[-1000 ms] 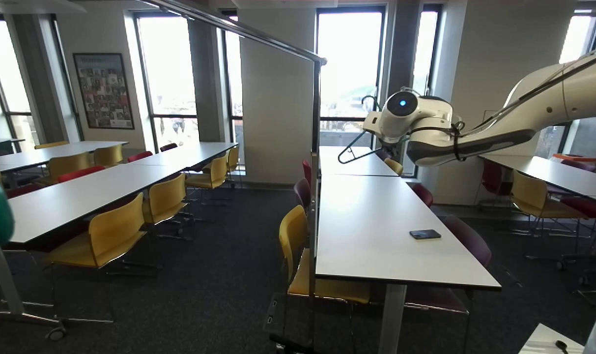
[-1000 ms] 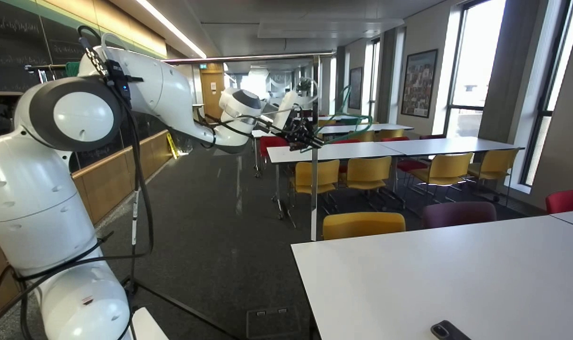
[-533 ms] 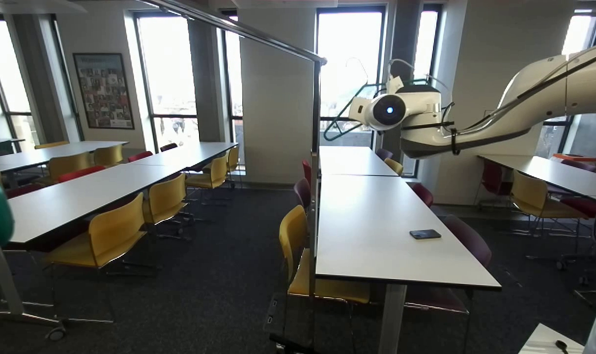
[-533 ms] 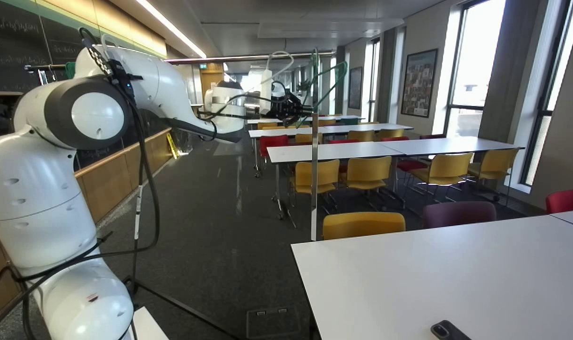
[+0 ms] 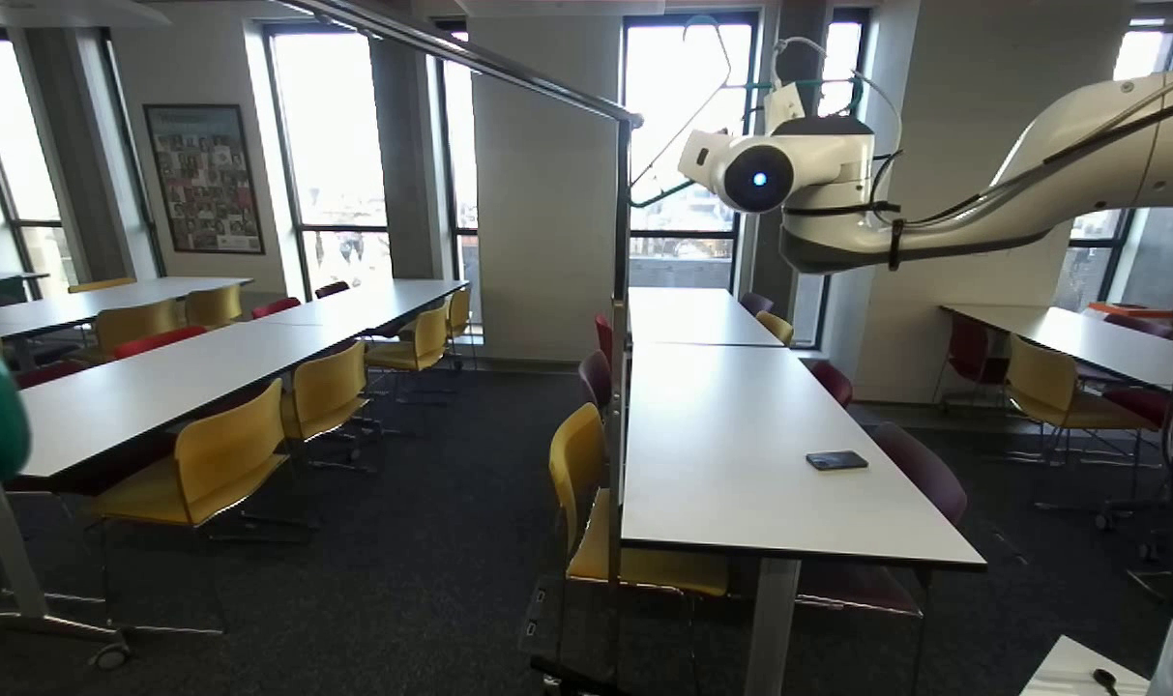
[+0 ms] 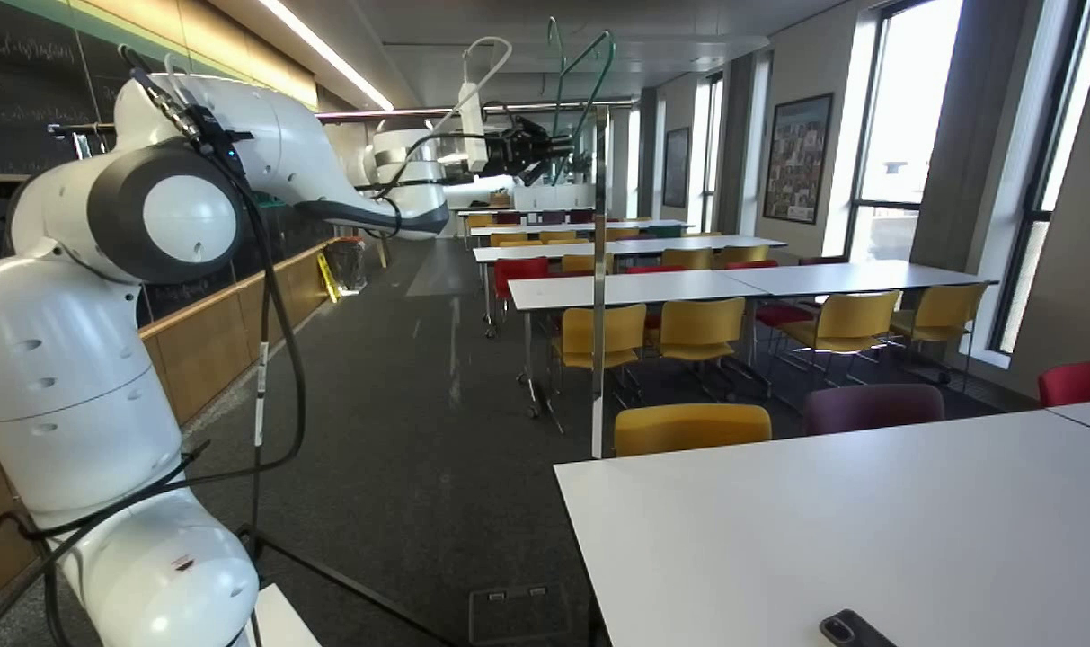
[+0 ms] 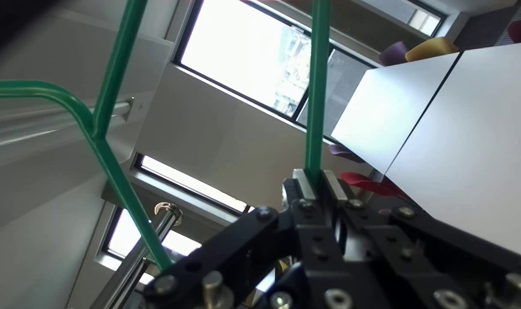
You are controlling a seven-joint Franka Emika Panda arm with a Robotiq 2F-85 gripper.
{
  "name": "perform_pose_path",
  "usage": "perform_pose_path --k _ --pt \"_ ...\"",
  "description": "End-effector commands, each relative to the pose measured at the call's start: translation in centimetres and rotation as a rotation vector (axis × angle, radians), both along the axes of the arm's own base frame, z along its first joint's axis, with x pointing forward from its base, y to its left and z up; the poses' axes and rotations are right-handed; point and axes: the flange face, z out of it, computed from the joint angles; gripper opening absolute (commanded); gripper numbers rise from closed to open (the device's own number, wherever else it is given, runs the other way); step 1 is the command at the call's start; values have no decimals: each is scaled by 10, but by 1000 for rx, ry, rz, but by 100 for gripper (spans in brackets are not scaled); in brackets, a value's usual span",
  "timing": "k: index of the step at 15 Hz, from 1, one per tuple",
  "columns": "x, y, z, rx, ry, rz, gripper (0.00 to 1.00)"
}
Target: Put the coat hanger on the rack
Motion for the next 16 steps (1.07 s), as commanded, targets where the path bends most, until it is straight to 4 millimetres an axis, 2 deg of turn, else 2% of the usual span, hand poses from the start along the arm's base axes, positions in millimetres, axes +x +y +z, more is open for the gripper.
perform_pose_path --k 1,5,8,16 --pt "16 7 11 -66 92 -52 2" --pt "40 5 14 -131 180 -109 2" --pt "52 12 13 -170 218 -119 2" --pt "73 60 -12 -279 320 -141 2"
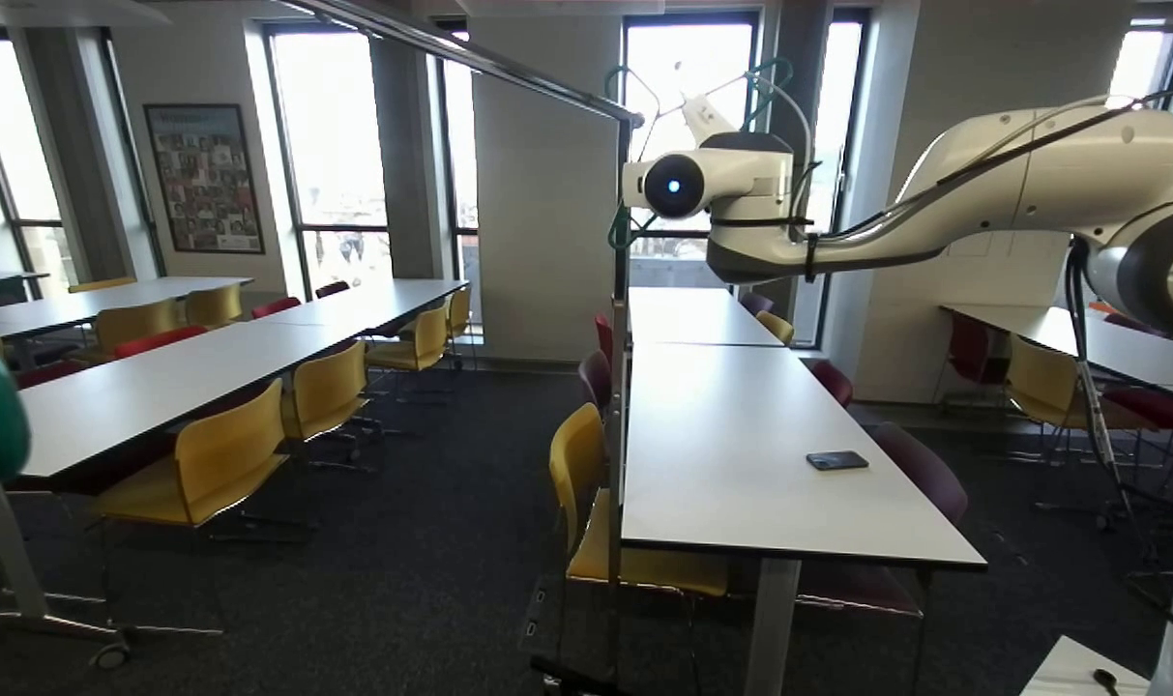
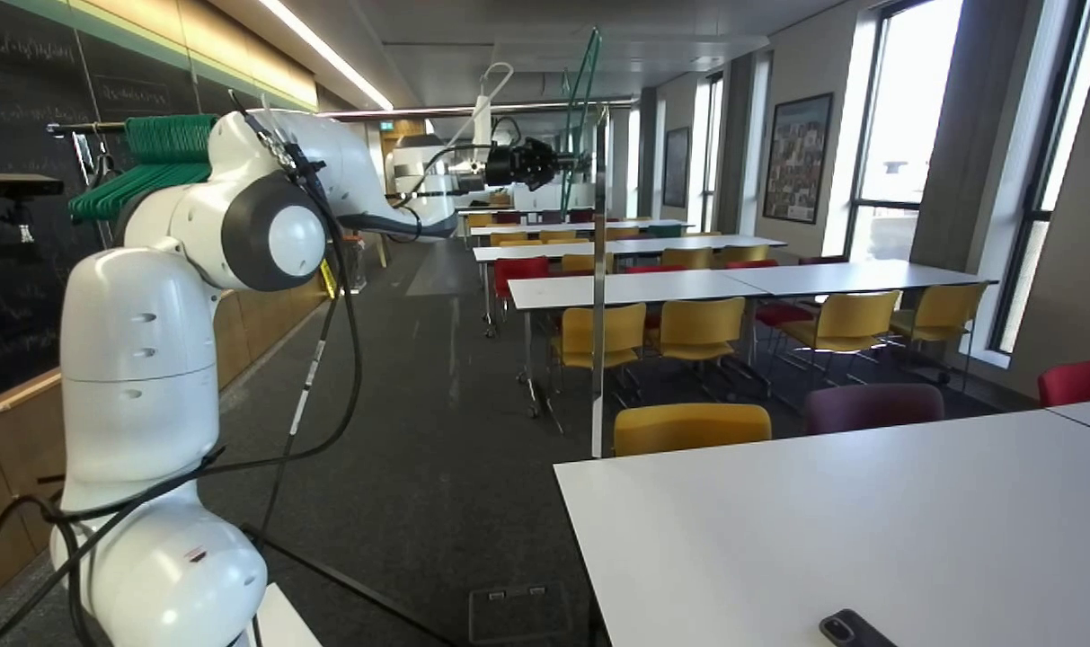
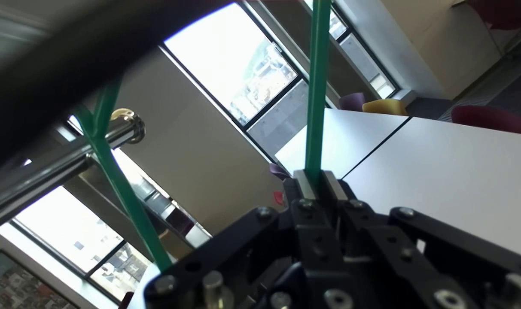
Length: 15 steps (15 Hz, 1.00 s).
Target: Put the coat hanger on the rack
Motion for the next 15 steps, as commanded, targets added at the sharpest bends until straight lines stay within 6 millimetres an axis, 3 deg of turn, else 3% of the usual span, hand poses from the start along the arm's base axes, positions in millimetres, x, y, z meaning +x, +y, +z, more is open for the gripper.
perform_pose_path --k 1,6,10,15 --pt "11 20 1 -60 34 -27 2" --pt "21 36 -5 -88 66 -23 2" --pt "22 37 -8 -50 69 -11 2" --pt "20 31 -38 60 92 -3 2"
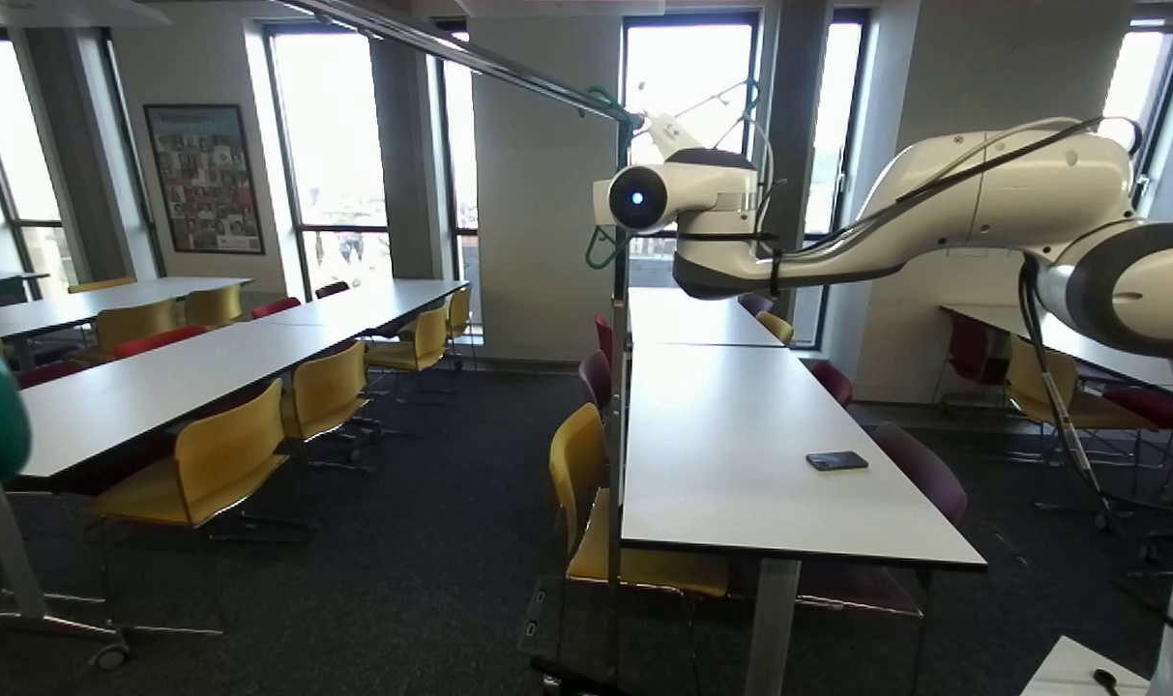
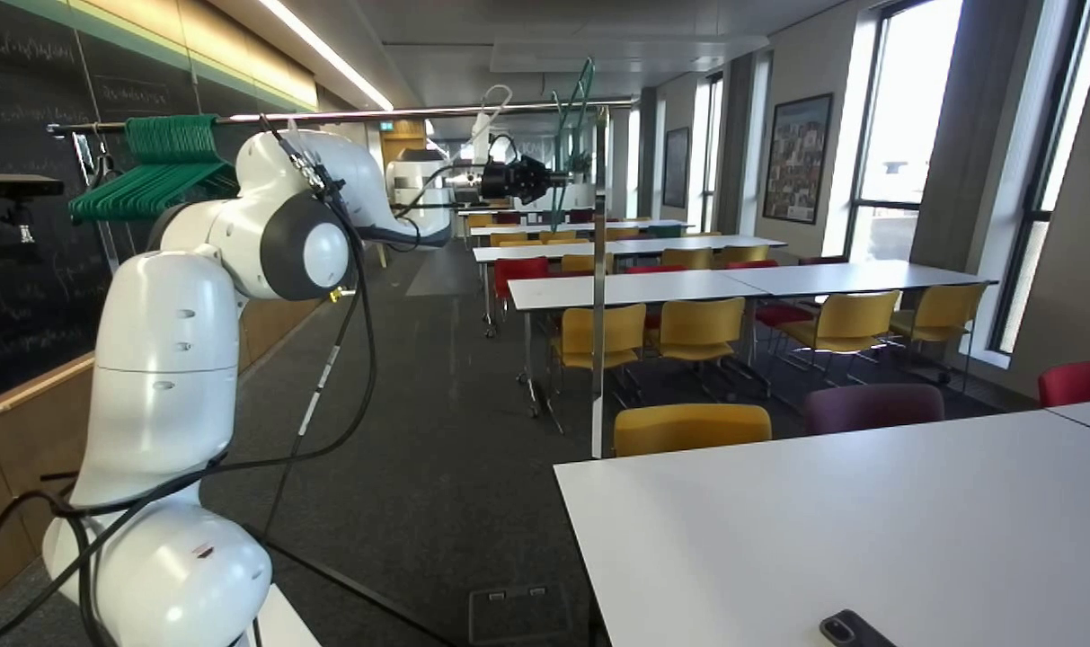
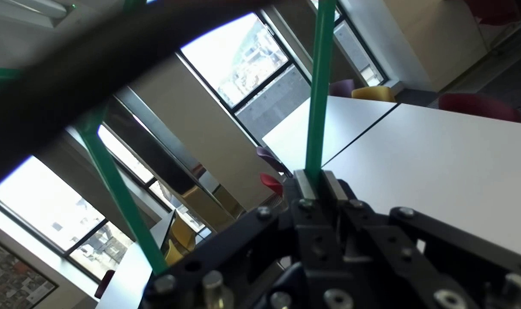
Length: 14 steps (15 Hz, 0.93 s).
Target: Put the coat hanger on the rack
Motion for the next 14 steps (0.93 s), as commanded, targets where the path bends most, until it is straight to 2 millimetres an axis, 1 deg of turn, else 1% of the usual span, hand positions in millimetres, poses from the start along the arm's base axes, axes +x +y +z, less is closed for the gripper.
perform_pose_path --k 1,3,4,5,6,7,10,12,14 --pt "-1 -5 -22 69 18 -11 2" --pt "-2 -7 -37 114 7 -14 2" --pt "-2 -7 -42 137 -10 -13 11" --pt "-4 -6 -45 166 -18 -2 36" --pt "-7 -4 -47 193 -29 9 36" --pt "-9 -2 -48 219 -36 25 41" --pt "-27 6 -40 369 -63 109 65" --pt "-47 10 -36 462 -58 184 81" --pt "-68 8 -33 559 -50 258 94"
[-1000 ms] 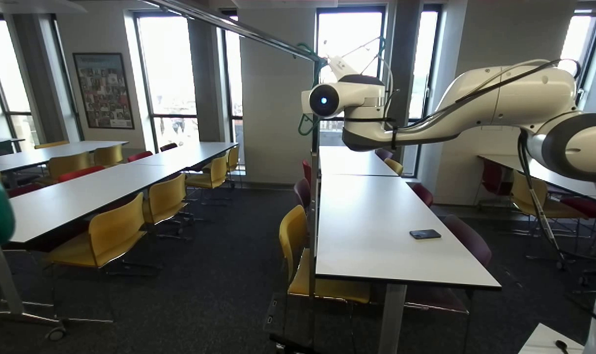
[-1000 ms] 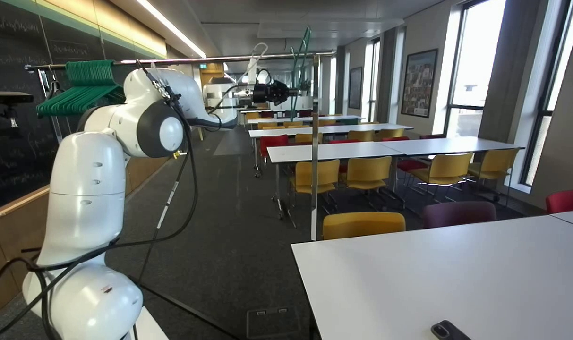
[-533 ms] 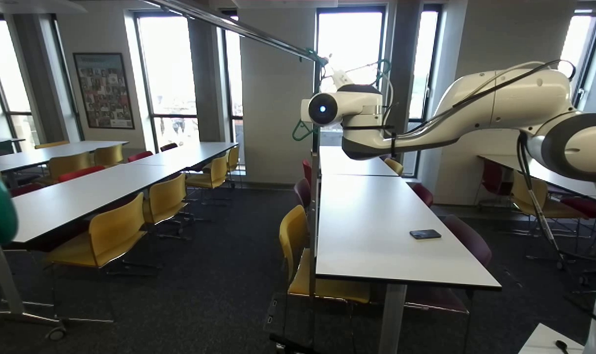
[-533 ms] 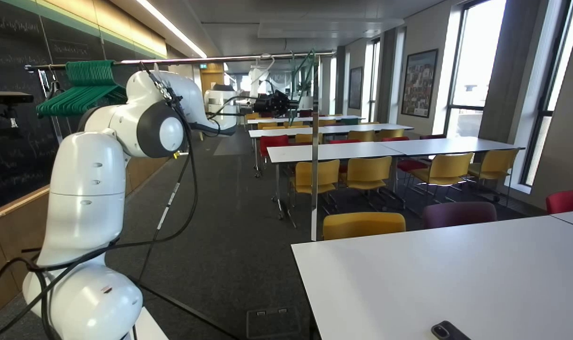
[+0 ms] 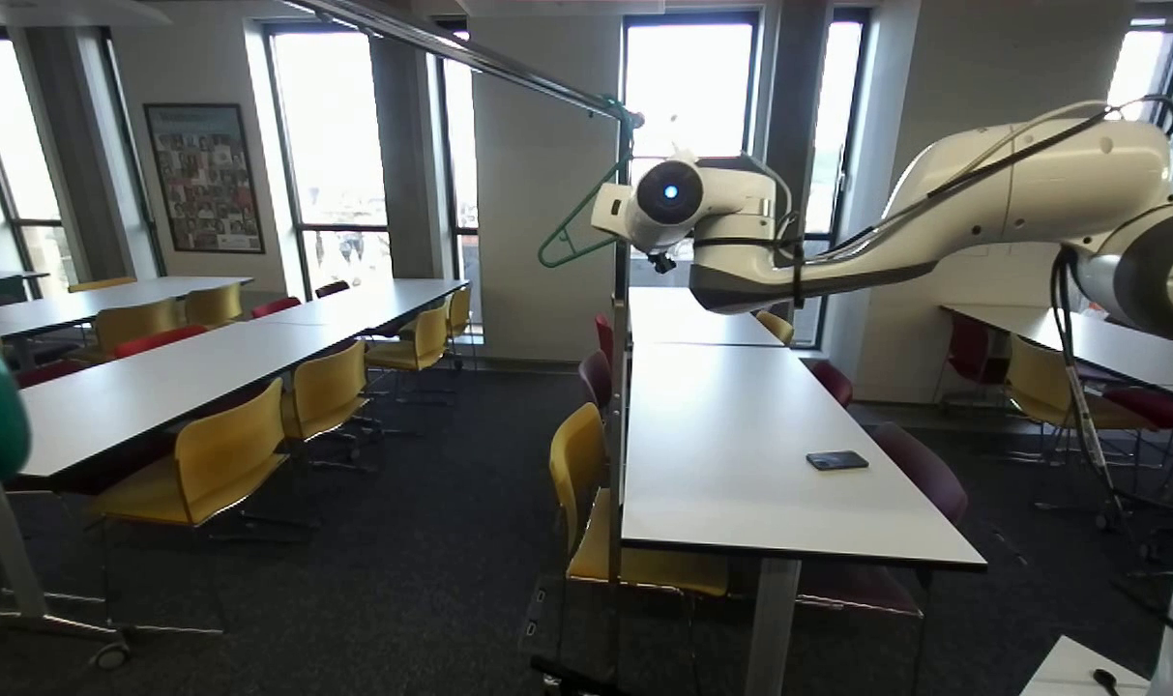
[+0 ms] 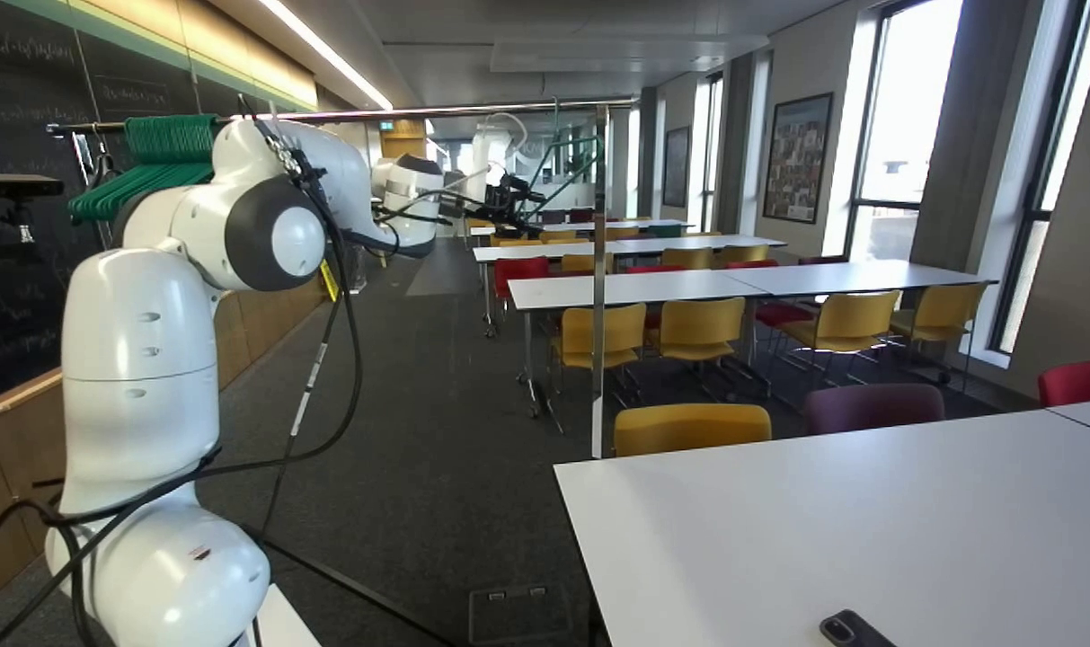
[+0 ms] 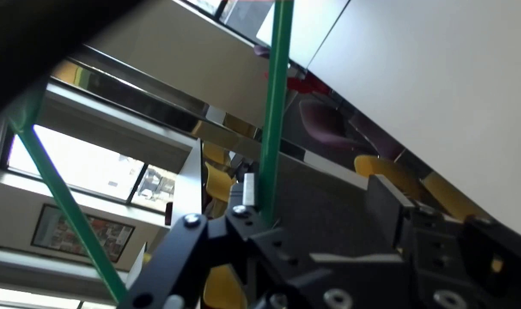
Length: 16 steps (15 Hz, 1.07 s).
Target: Put the coat hanger on the rack
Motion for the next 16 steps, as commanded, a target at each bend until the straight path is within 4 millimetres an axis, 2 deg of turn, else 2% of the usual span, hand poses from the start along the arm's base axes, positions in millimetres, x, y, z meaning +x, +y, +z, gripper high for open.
perform_pose_path --k 1,4,8,10,16 --pt "-53 -14 3 162 -4 128 100" --pt "-83 -20 10 279 -36 280 100" --pt "-108 -38 12 341 -96 380 100" --pt "-113 -48 16 346 -130 385 100" --pt "-101 -80 58 290 -330 254 100"
